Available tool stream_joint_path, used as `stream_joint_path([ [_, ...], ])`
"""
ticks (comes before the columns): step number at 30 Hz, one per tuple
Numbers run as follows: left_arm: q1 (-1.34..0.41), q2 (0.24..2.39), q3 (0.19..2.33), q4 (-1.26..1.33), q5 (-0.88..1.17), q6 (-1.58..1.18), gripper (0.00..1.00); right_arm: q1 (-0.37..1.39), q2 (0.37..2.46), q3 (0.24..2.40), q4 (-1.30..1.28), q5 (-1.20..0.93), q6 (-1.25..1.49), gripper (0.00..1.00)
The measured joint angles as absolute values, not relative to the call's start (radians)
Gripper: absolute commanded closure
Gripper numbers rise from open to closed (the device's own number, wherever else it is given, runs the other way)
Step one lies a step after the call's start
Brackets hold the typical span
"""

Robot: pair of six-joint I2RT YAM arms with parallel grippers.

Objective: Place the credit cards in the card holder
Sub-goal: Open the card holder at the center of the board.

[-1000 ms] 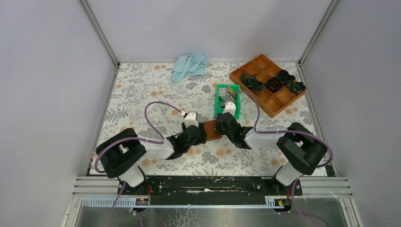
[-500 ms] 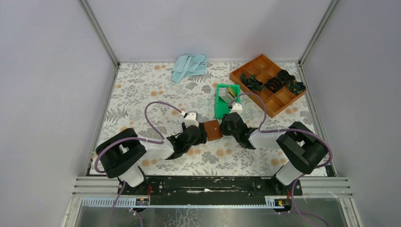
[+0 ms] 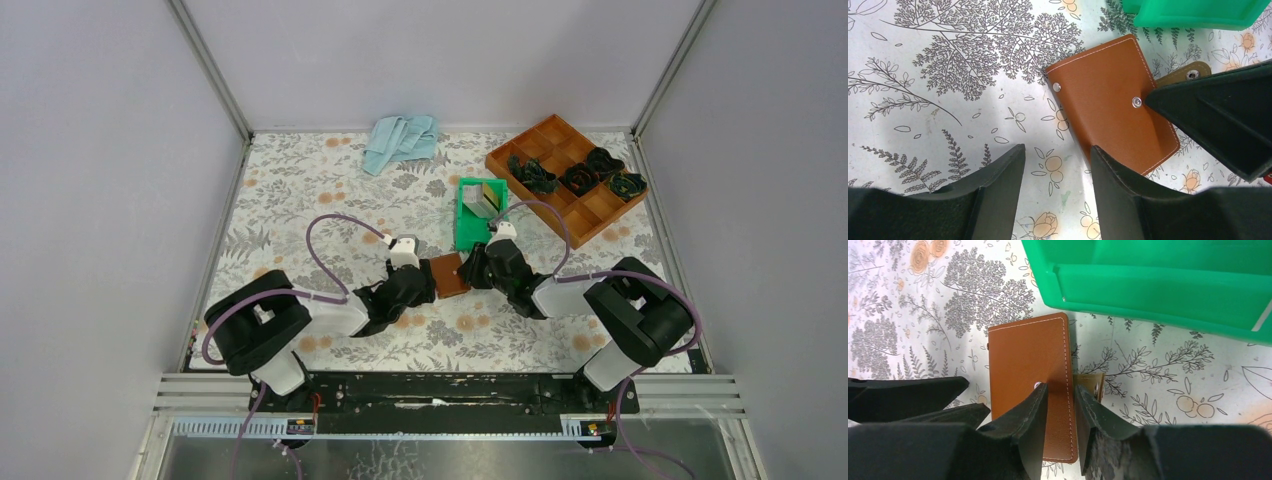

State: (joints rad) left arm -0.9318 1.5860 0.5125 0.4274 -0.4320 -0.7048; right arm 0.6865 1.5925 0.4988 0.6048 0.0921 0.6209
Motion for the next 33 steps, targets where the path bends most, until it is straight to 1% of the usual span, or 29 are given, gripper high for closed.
stream_joint_path([
  [16, -0.932, 1.632, 0.549, 0.434, -0.427, -0.71, 0.59, 0.632, 1.609, 0.439, 0.733, -0.023, 0.687, 0.64],
  [24, -0.934, 1.639, 0.555, 0.436, -0.425, -0.713, 0.61, 0.611, 1.619, 0.421, 0.796, -0.073, 0.713, 0.63],
  [33, -0.934, 1.639, 0.555, 0.436, -0.425, -0.713, 0.61, 0.61, 1.569, 0.421, 0.768, -0.078, 0.704, 0.63],
])
